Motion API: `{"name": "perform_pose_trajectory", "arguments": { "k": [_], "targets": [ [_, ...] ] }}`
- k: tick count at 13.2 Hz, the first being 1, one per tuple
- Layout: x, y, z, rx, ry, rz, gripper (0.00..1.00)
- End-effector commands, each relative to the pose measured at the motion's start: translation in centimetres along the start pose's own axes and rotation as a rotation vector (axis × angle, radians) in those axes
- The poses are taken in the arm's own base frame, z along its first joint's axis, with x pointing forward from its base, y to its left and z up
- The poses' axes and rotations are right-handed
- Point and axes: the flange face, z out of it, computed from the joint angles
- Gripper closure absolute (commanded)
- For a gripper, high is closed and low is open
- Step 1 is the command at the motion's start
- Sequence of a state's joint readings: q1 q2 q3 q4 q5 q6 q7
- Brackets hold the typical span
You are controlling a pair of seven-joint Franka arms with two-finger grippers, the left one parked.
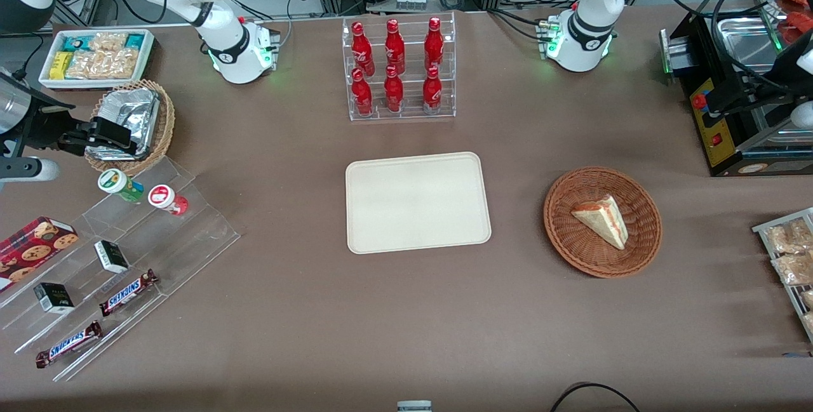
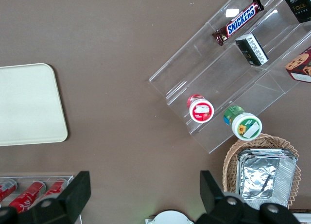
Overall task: Place green gum on tray
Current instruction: 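Move the right gripper toward the green gum bottle on the acrylic stand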
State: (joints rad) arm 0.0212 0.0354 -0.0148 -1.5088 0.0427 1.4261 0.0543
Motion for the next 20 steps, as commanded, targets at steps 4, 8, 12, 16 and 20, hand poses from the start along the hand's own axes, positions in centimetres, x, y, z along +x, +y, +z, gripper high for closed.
{"name": "perform_pose_trajectory", "arguments": {
  "k": [4,8,12,16,20],
  "targets": [
    [-0.2,0.4,0.3,0.014,-0.014,0.005,0.00],
    [0.1,1.7,3.5,0.007,-0.013,0.014,0.00],
    [0.1,4.0,6.9,0.011,0.002,-0.137,0.00],
    [-2.6,7.4,10.6,-0.031,0.084,-0.295,0.00],
    [-3.1,11.7,14.2,-0.063,0.138,-0.530,0.00]
  ]
}}
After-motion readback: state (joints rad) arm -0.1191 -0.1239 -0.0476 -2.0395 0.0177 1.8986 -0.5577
